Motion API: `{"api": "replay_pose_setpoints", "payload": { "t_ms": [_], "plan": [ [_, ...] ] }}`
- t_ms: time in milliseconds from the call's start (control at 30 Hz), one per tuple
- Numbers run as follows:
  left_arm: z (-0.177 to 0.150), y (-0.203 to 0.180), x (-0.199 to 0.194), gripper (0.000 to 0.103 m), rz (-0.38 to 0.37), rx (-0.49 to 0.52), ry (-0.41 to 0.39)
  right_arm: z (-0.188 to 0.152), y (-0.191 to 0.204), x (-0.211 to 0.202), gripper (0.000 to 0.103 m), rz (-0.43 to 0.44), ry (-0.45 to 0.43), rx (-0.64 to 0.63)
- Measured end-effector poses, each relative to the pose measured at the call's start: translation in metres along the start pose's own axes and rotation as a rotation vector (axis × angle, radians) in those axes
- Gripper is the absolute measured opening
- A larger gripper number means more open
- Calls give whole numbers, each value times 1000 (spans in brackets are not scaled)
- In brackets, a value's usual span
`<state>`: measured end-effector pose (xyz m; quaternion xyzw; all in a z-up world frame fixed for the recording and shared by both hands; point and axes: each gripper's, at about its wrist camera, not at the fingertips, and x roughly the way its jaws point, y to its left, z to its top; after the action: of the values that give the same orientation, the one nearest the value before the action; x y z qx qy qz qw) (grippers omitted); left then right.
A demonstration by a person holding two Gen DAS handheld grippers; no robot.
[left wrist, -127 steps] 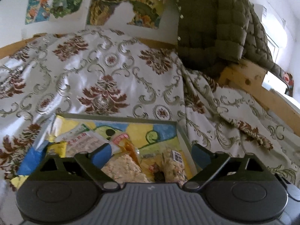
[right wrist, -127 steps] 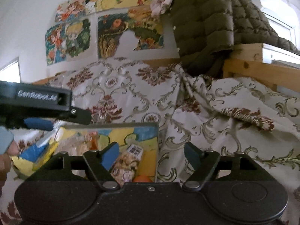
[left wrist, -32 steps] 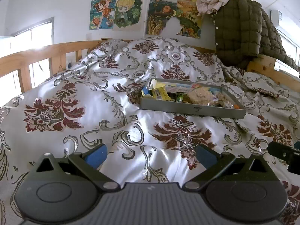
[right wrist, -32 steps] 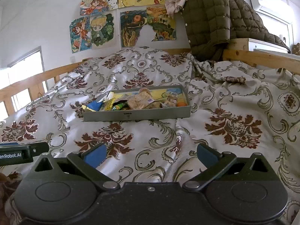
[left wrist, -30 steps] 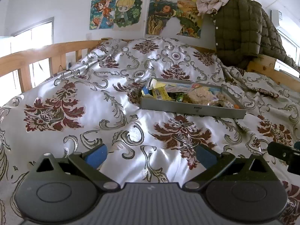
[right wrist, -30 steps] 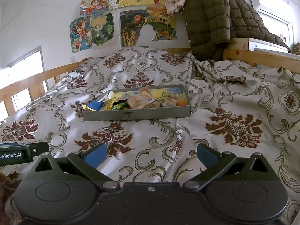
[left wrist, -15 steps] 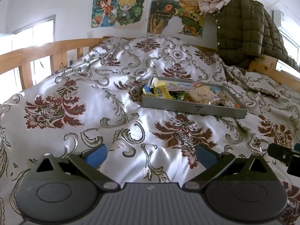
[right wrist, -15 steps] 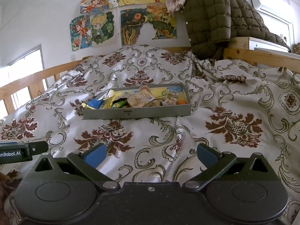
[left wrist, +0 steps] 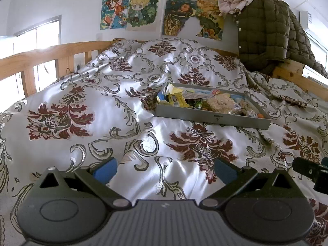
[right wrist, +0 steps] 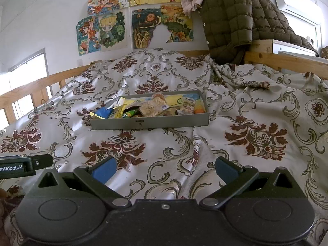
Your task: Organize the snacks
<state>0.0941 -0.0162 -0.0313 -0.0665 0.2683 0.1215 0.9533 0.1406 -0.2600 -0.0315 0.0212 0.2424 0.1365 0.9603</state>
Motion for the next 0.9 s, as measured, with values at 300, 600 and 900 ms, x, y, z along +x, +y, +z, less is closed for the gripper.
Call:
{"api": "replay_pose_setpoints", "payload": {
  "t_ms": [300,600,900],
  "plan": [
    [-1,0,1,103,2,-6,10,0,1,0,102,0,1,0],
    [-2,1,1,103,-3,-9,15,-1,1,1,102,0,3,-1],
    [-3,5,8,103,39,-54,94,0,1,1,102,0,4,-1]
  ]
}}
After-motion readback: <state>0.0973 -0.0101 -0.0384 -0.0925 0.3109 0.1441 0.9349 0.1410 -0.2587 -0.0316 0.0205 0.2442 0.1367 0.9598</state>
